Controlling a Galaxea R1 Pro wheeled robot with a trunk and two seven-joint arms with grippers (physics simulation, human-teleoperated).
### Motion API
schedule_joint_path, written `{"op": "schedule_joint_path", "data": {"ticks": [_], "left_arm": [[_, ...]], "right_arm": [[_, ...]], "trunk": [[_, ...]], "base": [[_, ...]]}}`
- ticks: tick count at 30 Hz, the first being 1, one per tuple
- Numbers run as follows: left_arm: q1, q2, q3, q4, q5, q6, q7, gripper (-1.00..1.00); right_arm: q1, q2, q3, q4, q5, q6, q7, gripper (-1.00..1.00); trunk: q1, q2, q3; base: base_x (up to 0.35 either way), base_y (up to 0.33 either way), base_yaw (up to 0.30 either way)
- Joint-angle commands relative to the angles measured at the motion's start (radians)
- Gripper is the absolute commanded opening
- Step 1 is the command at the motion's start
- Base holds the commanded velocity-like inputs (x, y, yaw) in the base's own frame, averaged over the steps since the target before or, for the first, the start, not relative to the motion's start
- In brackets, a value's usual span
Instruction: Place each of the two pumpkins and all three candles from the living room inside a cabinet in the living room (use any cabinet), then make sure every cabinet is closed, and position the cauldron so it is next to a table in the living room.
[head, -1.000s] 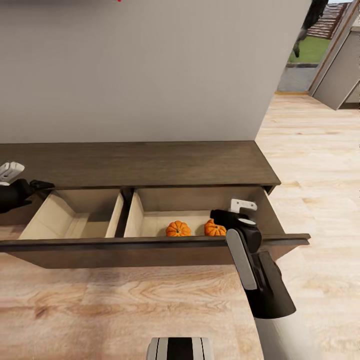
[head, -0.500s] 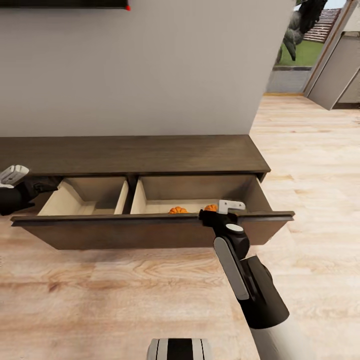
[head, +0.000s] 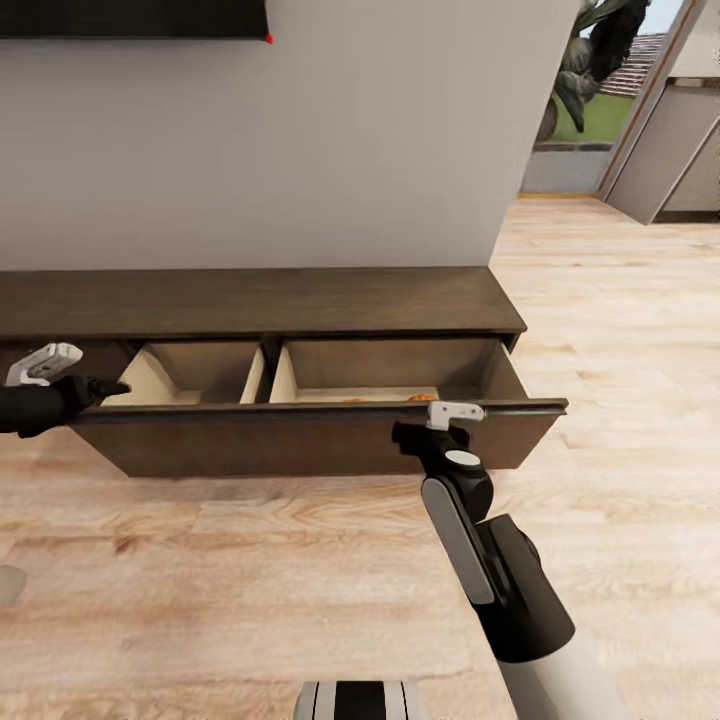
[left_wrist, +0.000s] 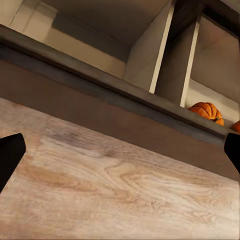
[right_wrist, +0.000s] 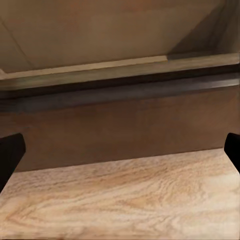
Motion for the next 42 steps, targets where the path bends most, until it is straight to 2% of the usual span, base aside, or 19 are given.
{"op": "schedule_joint_path", "data": {"ticks": [1,5,10,14,31,32,33,35,42], "left_arm": [[-0.002,-0.012,-0.012,-0.001,-0.012,-0.001,0.010,1.00],[-0.002,-0.032,-0.041,-0.001,-0.032,-0.002,0.010,1.00],[-0.002,-0.039,-0.087,-0.012,-0.050,-0.005,0.012,1.00],[-0.002,-0.042,-0.103,-0.017,-0.065,-0.007,0.011,1.00],[-0.002,-0.043,-0.108,-0.019,-0.072,-0.007,0.005,1.00],[-0.002,-0.047,-0.110,-0.019,-0.071,-0.007,0.003,1.00],[-0.002,-0.072,-0.109,-0.019,-0.072,-0.006,0.002,1.00],[-0.002,-0.083,-0.109,-0.019,-0.072,-0.006,0.004,1.00],[-0.002,-0.104,-0.110,-0.019,-0.072,-0.006,0.005,1.00]], "right_arm": [[0.001,0.000,0.010,-0.001,-0.009,0.002,-0.011,1.00],[0.003,0.002,0.018,-0.001,-0.010,0.001,-0.011,1.00],[0.021,0.004,0.025,-0.001,-0.011,-0.001,-0.010,1.00],[0.030,0.004,0.028,-0.001,-0.011,-0.002,-0.009,1.00],[0.033,0.005,0.030,-0.001,-0.012,-0.002,-0.009,1.00],[0.033,0.005,0.034,-0.001,-0.012,-0.002,-0.009,1.00],[0.033,0.005,0.047,-0.001,-0.011,-0.002,-0.009,1.00],[0.033,0.004,0.052,-0.001,-0.011,-0.002,-0.010,1.00],[0.040,0.003,0.056,-0.001,-0.011,-0.002,-0.011,1.00]], "trunk": [[0.000,0.000,0.001],[0.000,0.000,0.007],[0.000,0.000,0.015],[0.000,0.000,0.021],[0.000,0.000,0.031],[0.000,0.000,0.032],[0.000,0.000,0.034],[0.000,0.000,0.037],[0.000,0.000,0.048]], "base": [[-0.019,0.000,0.000],[-0.009,0.000,0.000],[-0.002,0.000,0.000],[0.000,0.000,0.000],[0.000,0.000,0.000],[0.000,0.000,0.000],[0.000,0.000,0.000],[0.000,0.000,0.000],[0.000,0.000,0.000]]}}
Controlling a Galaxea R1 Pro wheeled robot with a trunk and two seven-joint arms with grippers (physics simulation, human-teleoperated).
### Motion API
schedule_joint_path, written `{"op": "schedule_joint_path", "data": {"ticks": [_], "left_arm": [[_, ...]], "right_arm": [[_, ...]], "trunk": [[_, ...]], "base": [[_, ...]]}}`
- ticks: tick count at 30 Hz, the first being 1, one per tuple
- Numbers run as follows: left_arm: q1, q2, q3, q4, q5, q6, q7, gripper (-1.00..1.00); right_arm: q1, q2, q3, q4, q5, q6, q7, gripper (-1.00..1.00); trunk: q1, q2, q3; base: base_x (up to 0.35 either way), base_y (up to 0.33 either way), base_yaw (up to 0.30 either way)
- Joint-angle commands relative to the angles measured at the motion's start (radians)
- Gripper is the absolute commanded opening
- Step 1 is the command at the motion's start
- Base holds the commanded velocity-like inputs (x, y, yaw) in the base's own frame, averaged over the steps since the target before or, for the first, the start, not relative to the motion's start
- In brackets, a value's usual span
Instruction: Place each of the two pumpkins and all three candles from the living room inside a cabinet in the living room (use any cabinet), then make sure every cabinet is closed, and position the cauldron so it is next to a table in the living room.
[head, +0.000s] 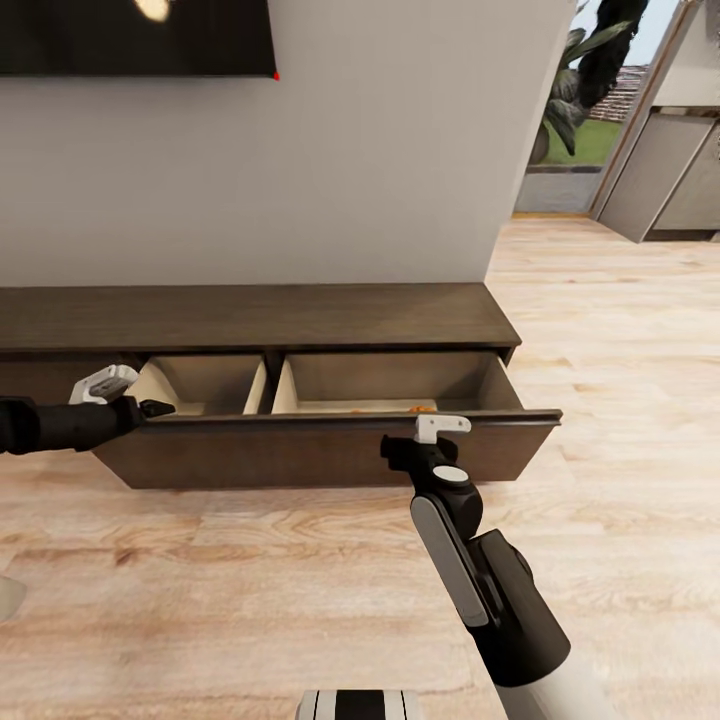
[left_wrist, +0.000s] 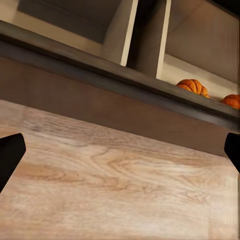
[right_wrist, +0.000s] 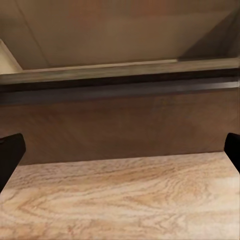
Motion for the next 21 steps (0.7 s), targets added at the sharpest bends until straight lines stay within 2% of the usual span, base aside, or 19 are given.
{"op": "schedule_joint_path", "data": {"ticks": [1,7,9,10,12,13,14,15,16,17,18,19,20,21], "left_arm": [[-0.001,-0.004,-0.002,-0.001,0.010,-0.001,0.011,1.00],[-0.001,-0.066,-0.025,-0.001,0.001,-0.002,0.014,1.00],[-0.001,-0.093,-0.043,-0.001,-0.024,-0.002,0.014,1.00],[-0.001,-0.115,-0.057,-0.001,-0.051,-0.002,0.015,1.00],[-0.001,-0.140,-0.071,-0.001,-0.083,-0.002,0.016,1.00],[-0.001,-0.171,-0.083,-0.001,-0.119,-0.003,0.016,1.00],[-0.001,-0.188,-0.087,-0.001,-0.139,-0.003,0.017,1.00],[-0.001,-0.223,-0.094,-0.001,-0.183,-0.003,0.017,1.00],[-0.001,-0.241,-0.098,-0.001,-0.208,-0.003,0.016,1.00],[-0.001,-0.277,-0.107,-0.001,-0.258,-0.003,0.016,1.00],[-0.001,-0.294,-0.112,-0.001,-0.284,-0.003,0.015,1.00],[-0.001,-0.324,-0.125,-0.001,-0.336,-0.003,0.015,1.00],[-0.001,-0.337,-0.133,-0.001,-0.360,-0.003,0.015,1.00],[-0.001,-0.360,-0.151,-0.001,-0.405,-0.004,0.016,1.00]], "right_arm": [[0.000,0.000,0.001,-0.001,-0.010,0.002,-0.010,1.00],[0.001,-0.002,0.004,-0.001,-0.010,-0.003,-0.010,1.00],[0.002,-0.002,0.004,-0.001,-0.010,-0.011,-0.010,1.00],[0.004,-0.003,0.004,-0.001,-0.010,-0.015,-0.010,1.00],[0.005,-0.004,0.004,-0.001,-0.010,-0.018,-0.010,1.00],[0.006,-0.005,0.003,-0.001,-0.010,-0.019,-0.010,1.00],[0.007,-0.005,0.003,-0.001,-0.010,-0.020,-0.010,1.00],[0.009,-0.006,0.003,-0.001,-0.010,-0.021,-0.010,1.00],[0.011,-0.006,0.003,-0.001,-0.010,-0.021,-0.010,1.00],[0.016,-0.007,0.002,-0.001,-0.010,-0.023,-0.010,1.00],[0.020,-0.007,0.002,-0.001,-0.010,-0.024,-0.010,1.00],[0.026,-0.007,0.002,-0.001,-0.010,-0.027,-0.010,1.00],[0.030,-0.008,0.001,-0.001,-0.010,-0.029,-0.010,1.00],[0.036,-0.009,0.001,-0.001,-0.010,-0.036,-0.010,1.00]], "trunk": [[0.000,0.000,0.001],[0.000,0.000,0.010],[0.000,0.000,0.013],[0.000,0.000,0.015],[0.000,0.000,0.018],[0.000,0.000,0.020],[0.000,0.000,0.021],[0.000,0.000,0.023],[0.000,0.000,0.024],[0.000,0.000,0.026],[0.000,0.000,0.027],[0.000,0.000,0.029],[0.000,0.000,0.031],[0.000,0.000,0.032]], "base": [[0.000,0.000,0.000],[0.000,0.000,0.000],[0.000,0.000,0.000],[0.000,0.000,0.000],[0.000,0.000,0.000],[0.000,0.000,0.000],[0.000,0.000,0.000],[0.000,0.000,0.000],[0.000,0.000,0.000],[0.000,0.000,0.000],[0.000,0.000,0.000],[0.000,0.000,0.000],[0.000,0.000,0.000],[0.000,0.000,0.000]]}}
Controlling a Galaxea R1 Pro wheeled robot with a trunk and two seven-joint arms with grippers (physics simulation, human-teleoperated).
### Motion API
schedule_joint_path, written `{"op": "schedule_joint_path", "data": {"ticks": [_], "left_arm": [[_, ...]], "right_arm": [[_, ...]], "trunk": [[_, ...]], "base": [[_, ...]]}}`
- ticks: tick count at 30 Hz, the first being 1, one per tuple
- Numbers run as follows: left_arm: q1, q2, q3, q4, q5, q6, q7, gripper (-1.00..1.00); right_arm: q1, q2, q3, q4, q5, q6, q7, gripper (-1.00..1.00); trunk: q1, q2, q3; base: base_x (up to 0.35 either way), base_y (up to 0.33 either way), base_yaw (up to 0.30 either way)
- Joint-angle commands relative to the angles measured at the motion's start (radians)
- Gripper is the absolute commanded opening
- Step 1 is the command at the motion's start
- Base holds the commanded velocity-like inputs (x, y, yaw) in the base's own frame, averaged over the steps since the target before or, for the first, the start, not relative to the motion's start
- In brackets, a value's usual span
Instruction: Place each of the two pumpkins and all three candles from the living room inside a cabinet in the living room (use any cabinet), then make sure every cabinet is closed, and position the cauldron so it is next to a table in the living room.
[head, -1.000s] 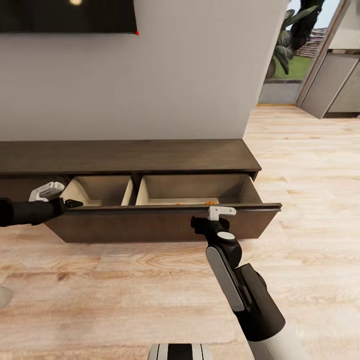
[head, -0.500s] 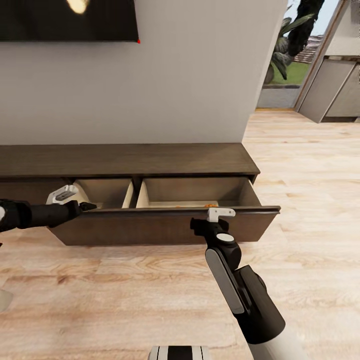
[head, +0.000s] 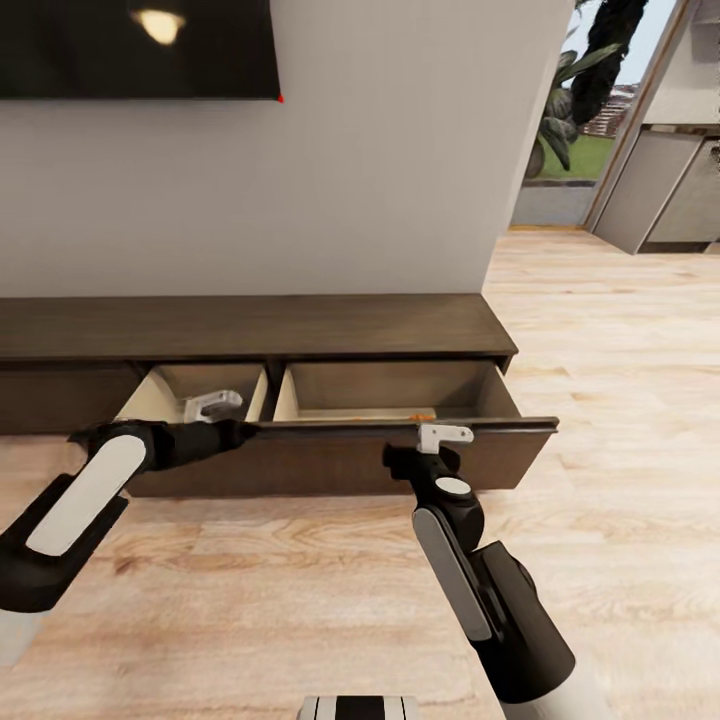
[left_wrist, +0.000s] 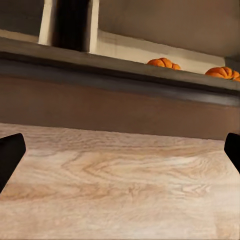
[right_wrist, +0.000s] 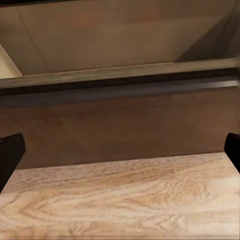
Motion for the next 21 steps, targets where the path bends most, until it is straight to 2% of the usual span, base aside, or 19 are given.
{"op": "schedule_joint_path", "data": {"ticks": [1,2,4,5,6,7,9,10,11,12,13,14,15,16,17,19,21], "left_arm": [[-0.001,-0.028,-0.038,-0.001,-0.051,-0.009,0.011,1.00],[-0.001,-0.050,-0.084,-0.001,-0.092,-0.056,0.013,1.00],[-0.001,-0.057,-0.126,-0.001,-0.107,-0.135,0.019,1.00],[-0.001,-0.059,-0.162,-0.001,-0.112,-0.198,0.031,1.00],[-0.001,-0.060,-0.276,-0.001,-0.120,-0.361,0.116,1.00],[-0.001,-0.060,-0.296,-0.001,-0.121,-0.389,0.136,1.00],[-0.001,-0.060,-0.375,-0.001,-0.123,-0.493,0.208,1.00],[-0.001,-0.059,-0.467,-0.001,-0.133,-0.612,0.270,1.00],[-0.001,-0.058,-0.504,-0.001,-0.146,-0.663,0.293,1.00],[-0.001,-0.056,-0.566,-0.001,-0.174,-0.744,0.343,1.00],[-0.001,-0.054,-0.713,-0.001,-0.240,-0.882,0.500,1.00],[-0.001,-0.055,-0.756,-0.001,-0.260,-0.917,0.555,1.00],[-0.001,-0.056,-0.777,-0.001,-0.270,-0.932,0.580,1.00],[-0.001,-0.056,-0.823,0.000,-0.288,-0.962,0.626,1.00],[-0.001,-0.054,-0.928,0.012,-0.310,-1.021,0.687,1.00],[-0.001,-0.053,-0.970,0.018,-0.317,-1.061,0.706,1.00],[-0.001,-0.034,-1.036,0.031,-0.315,-1.110,0.719,1.00]], "right_arm": [[0.013,-0.004,0.000,-0.001,-0.009,-0.012,-0.010,1.00],[0.033,-0.012,0.000,-0.001,-0.008,-0.030,-0.010,1.00],[0.048,-0.020,-0.001,-0.001,-0.007,-0.039,-0.010,1.00],[0.057,-0.025,-0.001,0.000,-0.007,-0.042,-0.009,1.00],[0.078,-0.035,-0.001,0.000,-0.007,-0.046,-0.009,1.00],[0.082,-0.037,-0.001,0.000,-0.007,-0.047,-0.009,1.00],[0.096,-0.042,-0.001,0.000,-0.006,-0.048,-0.009,1.00],[0.121,-0.051,-0.002,0.002,-0.005,-0.062,-0.007,1.00],[0.133,-0.058,-0.001,0.005,-0.005,-0.077,-0.006,1.00],[0.145,-0.071,-0.001,0.010,-0.005,-0.112,-0.005,1.00],[0.161,-0.089,0.002,0.013,-0.006,-0.171,-0.004,1.00],[0.167,-0.091,0.003,0.013,-0.006,-0.179,-0.003,1.00],[0.169,-0.092,0.003,0.014,-0.006,-0.183,-0.002,1.00],[0.173,-0.093,0.003,0.014,-0.005,-0.187,-0.001,1.00],[0.179,-0.095,0.003,0.026,-0.003,-0.195,0.000,1.00],[0.180,-0.096,0.003,0.039,0.000,-0.202,0.001,1.00],[0.181,-0.099,0.003,0.059,0.020,-0.243,0.001,1.00]], "trunk": [[0.000,0.000,0.001],[0.000,0.000,0.002],[0.000,0.000,0.005],[0.000,0.000,0.007],[0.000,0.000,0.009],[0.000,0.000,0.010],[0.000,0.000,0.013],[0.000,0.000,0.015],[0.000,0.000,0.016],[0.000,0.000,0.017],[0.000,0.000,0.017],[0.000,0.000,0.017],[0.000,0.000,0.017],[0.000,0.000,0.017],[0.000,0.000,0.017],[0.000,0.000,0.017],[0.000,0.000,0.017]], "base": [[0.000,0.000,0.000],[0.000,0.000,0.000],[0.000,0.000,0.000],[0.000,0.000,0.000],[0.000,0.000,0.000],[0.000,0.000,0.000],[0.000,0.000,0.000],[0.000,0.000,0.000],[0.000,0.000,0.000],[0.000,0.000,0.000],[0.000,0.000,0.000],[0.000,0.000,0.000],[0.000,0.000,0.000],[0.000,0.000,0.000],[0.000,0.000,0.000],[0.000,0.000,0.000],[0.000,0.000,0.000]]}}
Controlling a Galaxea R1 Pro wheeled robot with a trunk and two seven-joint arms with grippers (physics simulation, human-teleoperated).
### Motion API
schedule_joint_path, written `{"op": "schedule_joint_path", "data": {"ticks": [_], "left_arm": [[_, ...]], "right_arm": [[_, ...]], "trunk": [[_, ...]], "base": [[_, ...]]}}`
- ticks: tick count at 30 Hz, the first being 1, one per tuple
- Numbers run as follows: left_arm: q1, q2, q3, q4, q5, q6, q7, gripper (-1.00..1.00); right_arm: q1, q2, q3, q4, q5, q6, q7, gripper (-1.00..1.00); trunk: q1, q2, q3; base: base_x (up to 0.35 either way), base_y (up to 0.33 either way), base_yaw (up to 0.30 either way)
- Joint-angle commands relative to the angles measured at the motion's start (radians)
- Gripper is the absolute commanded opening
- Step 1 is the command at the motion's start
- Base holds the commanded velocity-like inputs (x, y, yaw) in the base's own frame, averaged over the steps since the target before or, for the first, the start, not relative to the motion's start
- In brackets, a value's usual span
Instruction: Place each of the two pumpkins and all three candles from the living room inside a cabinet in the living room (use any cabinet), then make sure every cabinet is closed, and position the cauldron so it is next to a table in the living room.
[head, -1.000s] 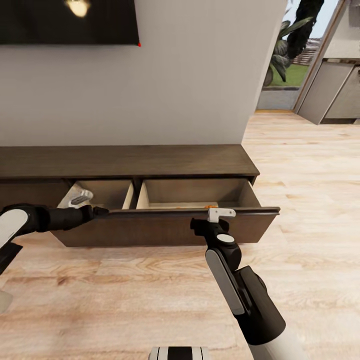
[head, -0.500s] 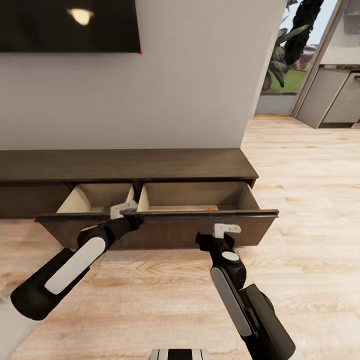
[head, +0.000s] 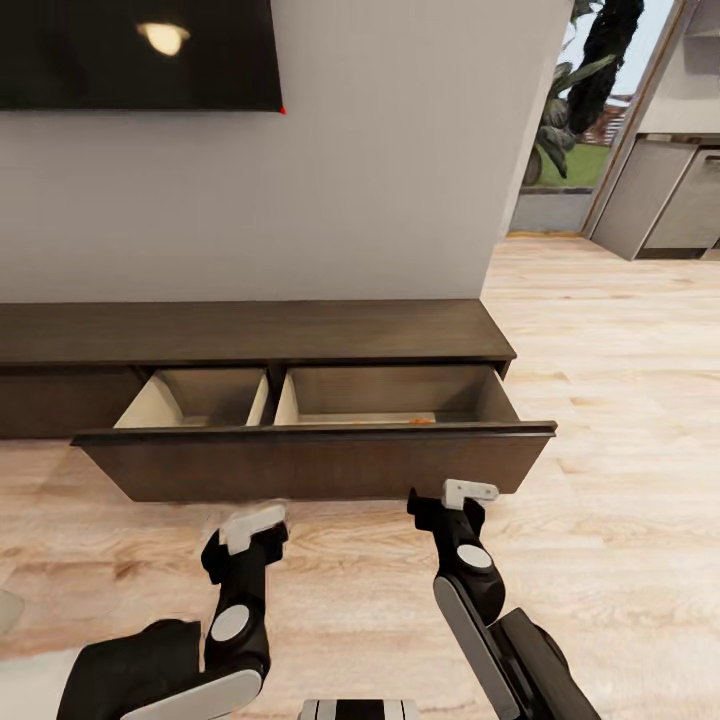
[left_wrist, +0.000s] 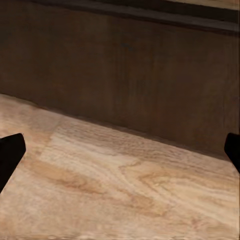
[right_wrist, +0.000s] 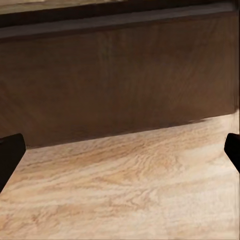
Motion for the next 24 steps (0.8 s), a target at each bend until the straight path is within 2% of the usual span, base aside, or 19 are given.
{"op": "schedule_joint_path", "data": {"ticks": [1,2,3,4,8,9,11,12,14,16,19,22,24], "left_arm": [[-0.002,0.007,-0.044,0.023,0.005,-0.026,0.004,1.00],[-0.002,0.005,-0.077,0.063,0.005,-0.047,0.005,1.00],[-0.002,-0.010,-0.107,0.120,0.005,-0.079,0.005,1.00],[-0.002,-0.043,-0.139,0.192,0.006,-0.111,0.006,1.00],[-0.002,-0.058,-0.179,0.218,0.002,-0.131,0.016,1.00],[-0.001,-0.059,-0.185,0.206,0.004,-0.147,0.018,1.00],[-0.001,-0.059,-0.184,0.206,0.005,-0.148,0.019,1.00],[-0.001,-0.059,-0.180,0.208,0.041,-0.149,0.010,1.00],[-0.001,-0.059,-0.180,0.209,0.044,-0.150,0.010,1.00],[-0.002,-0.058,-0.177,0.216,0.068,-0.151,0.008,1.00],[-0.001,-0.057,-0.174,0.225,0.134,-0.152,0.006,1.00],[-0.001,-0.053,-0.164,0.227,0.164,-0.151,0.006,1.00],[-0.001,-0.051,-0.150,0.228,0.172,-0.151,0.006,1.00]], "right_arm": [[0.000,-0.001,0.003,0.008,0.004,-0.024,-0.008,1.00],[0.000,0.000,0.008,0.014,0.011,-0.046,-0.009,1.00],[0.000,0.000,0.023,0.022,0.016,-0.067,-0.009,1.00],[0.000,0.000,0.053,0.040,0.022,-0.085,-0.011,1.00],[0.000,0.000,0.065,0.059,0.024,-0.093,-0.014,1.00],[0.000,0.001,0.067,0.106,0.025,-0.128,-0.011,1.00],[0.000,0.000,0.067,0.112,0.025,-0.146,-0.011,1.00],[0.000,-0.002,0.067,0.110,0.026,-0.159,-0.016,1.00],[0.000,-0.003,0.067,0.109,0.026,-0.159,-0.016,1.00],[0.000,-0.003,0.066,0.109,0.026,-0.159,-0.016,1.00],[0.000,-0.003,0.067,0.112,0.026,-0.159,-0.016,1.00],[0.000,-0.003,0.070,0.113,0.028,-0.160,-0.015,1.00],[0.000,-0.003,0.073,0.114,0.029,-0.160,-0.014,1.00]], "trunk": [[0.000,0.000,-0.001],[0.000,0.000,-0.001],[0.000,0.000,-0.001],[0.000,0.000,-0.001],[0.000,0.000,-0.001],[0.000,0.000,-0.001],[0.000,-0.001,-0.005],[0.001,-0.001,-0.009],[0.002,-0.001,-0.016],[0.002,-0.002,-0.024],[0.004,-0.003,-0.035],[0.005,-0.003,-0.044],[0.006,-0.004,-0.049]], "base": [[0.000,0.000,0.000],[0.000,0.000,0.000],[0.000,0.000,0.000],[0.000,0.000,0.000],[0.000,0.000,0.000],[0.000,0.000,0.000],[0.000,0.000,0.000],[0.000,0.000,0.000],[0.000,0.000,0.000],[0.000,0.000,0.000],[0.000,0.000,0.000],[0.000,0.000,0.000],[0.000,0.000,0.000]]}}
